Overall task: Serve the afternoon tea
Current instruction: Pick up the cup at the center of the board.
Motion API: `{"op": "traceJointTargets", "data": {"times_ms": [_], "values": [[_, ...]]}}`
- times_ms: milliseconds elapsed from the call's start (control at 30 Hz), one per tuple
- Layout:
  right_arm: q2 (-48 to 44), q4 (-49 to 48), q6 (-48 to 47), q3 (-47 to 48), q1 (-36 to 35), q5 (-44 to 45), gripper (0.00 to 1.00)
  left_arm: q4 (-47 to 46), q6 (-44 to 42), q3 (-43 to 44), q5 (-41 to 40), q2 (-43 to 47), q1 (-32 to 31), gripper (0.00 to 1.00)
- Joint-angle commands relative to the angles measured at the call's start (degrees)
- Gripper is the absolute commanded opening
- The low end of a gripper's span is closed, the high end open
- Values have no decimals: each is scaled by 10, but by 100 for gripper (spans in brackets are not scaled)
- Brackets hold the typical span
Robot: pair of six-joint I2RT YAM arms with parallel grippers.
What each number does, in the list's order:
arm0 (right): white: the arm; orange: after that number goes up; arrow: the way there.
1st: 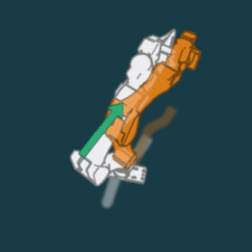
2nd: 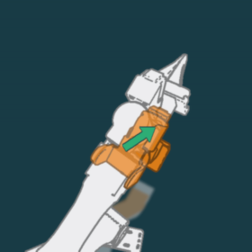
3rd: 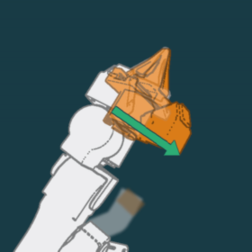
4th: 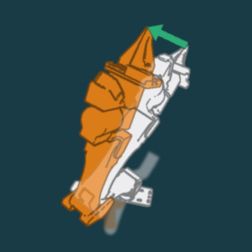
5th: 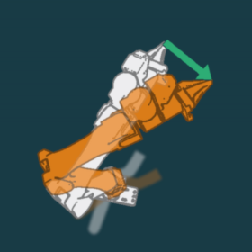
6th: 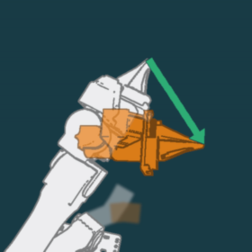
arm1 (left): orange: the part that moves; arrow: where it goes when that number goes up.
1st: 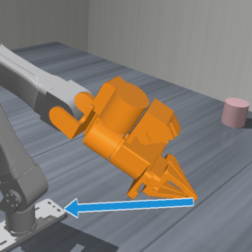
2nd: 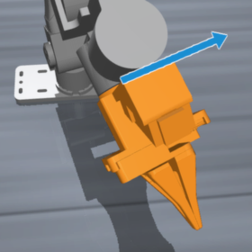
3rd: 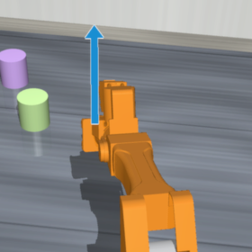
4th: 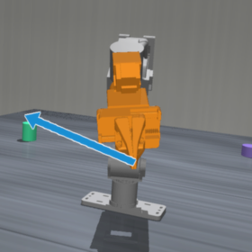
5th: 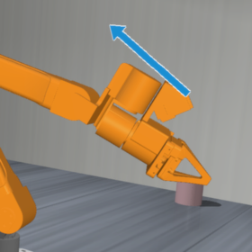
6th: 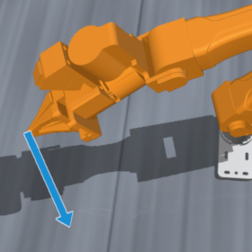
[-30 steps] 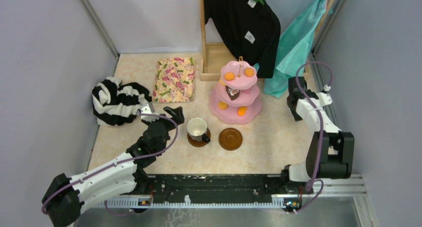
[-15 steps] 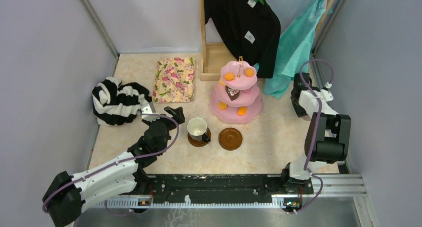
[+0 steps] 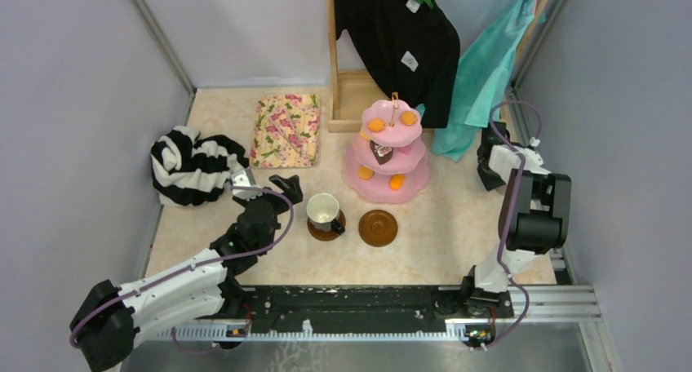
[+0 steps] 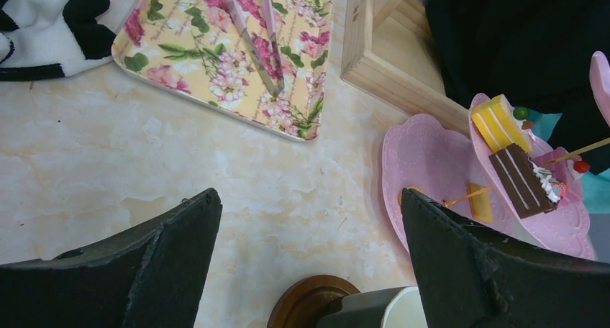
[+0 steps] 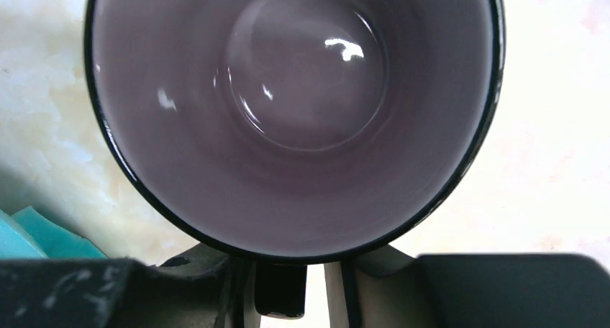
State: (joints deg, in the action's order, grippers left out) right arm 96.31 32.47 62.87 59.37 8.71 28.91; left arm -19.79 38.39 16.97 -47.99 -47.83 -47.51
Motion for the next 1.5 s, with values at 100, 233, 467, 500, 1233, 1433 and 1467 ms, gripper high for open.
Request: {"op": "traceJointTargets", "data": {"times_ms": [100,233,467,500,1233,1433,1467], "values": [[4,-23,-16,6,6,4,23,-16,-9,-9,-7,8,-2,99],[-9,-26,-27,-7,6,9,15,-15,-7,-9,-5,13,-2,99],[-53,-40,-61,-31,1,22,2,-13,0,-9,1,13,-2,99],[-57,-40,-66,-32,-2,23,2,-14,0,-9,1,12,-2,99],[-223,59,-121,-99,-231,88,0,-10,-10,-7,-1,31,-1,99],[-280,100,-114,-117,-308,89,0,-4,-11,-6,-1,35,-1,99],[-286,104,-113,-118,-324,87,0,-3,-13,-5,-2,35,-1,99]]}}
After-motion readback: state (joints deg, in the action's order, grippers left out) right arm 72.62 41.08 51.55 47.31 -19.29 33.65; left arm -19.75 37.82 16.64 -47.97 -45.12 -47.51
